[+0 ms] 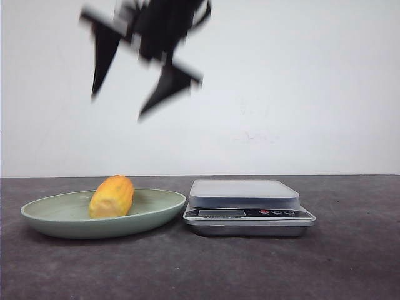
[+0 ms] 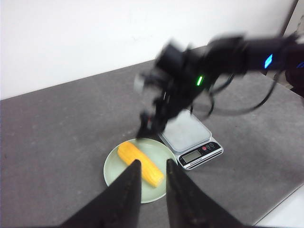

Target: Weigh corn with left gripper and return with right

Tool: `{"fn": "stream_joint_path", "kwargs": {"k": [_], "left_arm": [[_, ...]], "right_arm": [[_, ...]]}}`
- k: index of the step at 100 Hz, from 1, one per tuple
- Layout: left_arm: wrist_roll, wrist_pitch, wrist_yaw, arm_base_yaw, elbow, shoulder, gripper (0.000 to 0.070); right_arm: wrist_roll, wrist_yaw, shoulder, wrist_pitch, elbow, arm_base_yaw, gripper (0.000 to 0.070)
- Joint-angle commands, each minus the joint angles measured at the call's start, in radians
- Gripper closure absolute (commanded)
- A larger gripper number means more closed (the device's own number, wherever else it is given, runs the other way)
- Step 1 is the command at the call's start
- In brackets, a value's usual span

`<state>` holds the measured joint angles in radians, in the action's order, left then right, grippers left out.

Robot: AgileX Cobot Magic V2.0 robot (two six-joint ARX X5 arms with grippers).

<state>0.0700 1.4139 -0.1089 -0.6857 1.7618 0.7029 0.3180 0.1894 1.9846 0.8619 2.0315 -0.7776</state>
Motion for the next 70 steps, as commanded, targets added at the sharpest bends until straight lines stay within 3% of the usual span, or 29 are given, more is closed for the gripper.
{"fn": "stream_joint_path", "kwargs": {"k": [1,9,20,23,36,54,70], "left_arm": [[0.01,0.005,-0.007,-0.008,0.008,0.009,0.0644],[0.029,0.0,-0.01,-0.008,-0.003,0.009,0.0644],[0.05,-0.026,-0.03,-0.008,-0.013,0.009,0.0669],[0.055,-0.04,-0.03,-0.008,-0.013,0.009,0.07],[0.057,-0.131,-0.031,-0.008,-0.013,0.009,0.07],[0.093,-0.202,-0.072,-0.008,-0.015,0.009,0.07],[0.113,-0.166,-0.083,-0.008,-0.02,0.009,0.07]], "right_arm": [[-0.148,-0.061,-0.058,0.049,0.122,-0.007,0.0294],[-0.231,-0.109,-0.128,0.115,0.208,-0.012,0.0454],[-0.322,-0.117,-0.262,0.132,0.245,-0.031,0.07],[-0.35,-0.126,-0.302,0.13,0.245,-0.038,0.07],[-0.448,-0.24,-0.455,0.156,0.244,-0.085,0.07],[-0.451,-0.355,-0.636,0.196,0.198,-0.11,0.07],[-0.497,-0.401,-0.864,0.058,-0.021,-0.11,0.07]]}}
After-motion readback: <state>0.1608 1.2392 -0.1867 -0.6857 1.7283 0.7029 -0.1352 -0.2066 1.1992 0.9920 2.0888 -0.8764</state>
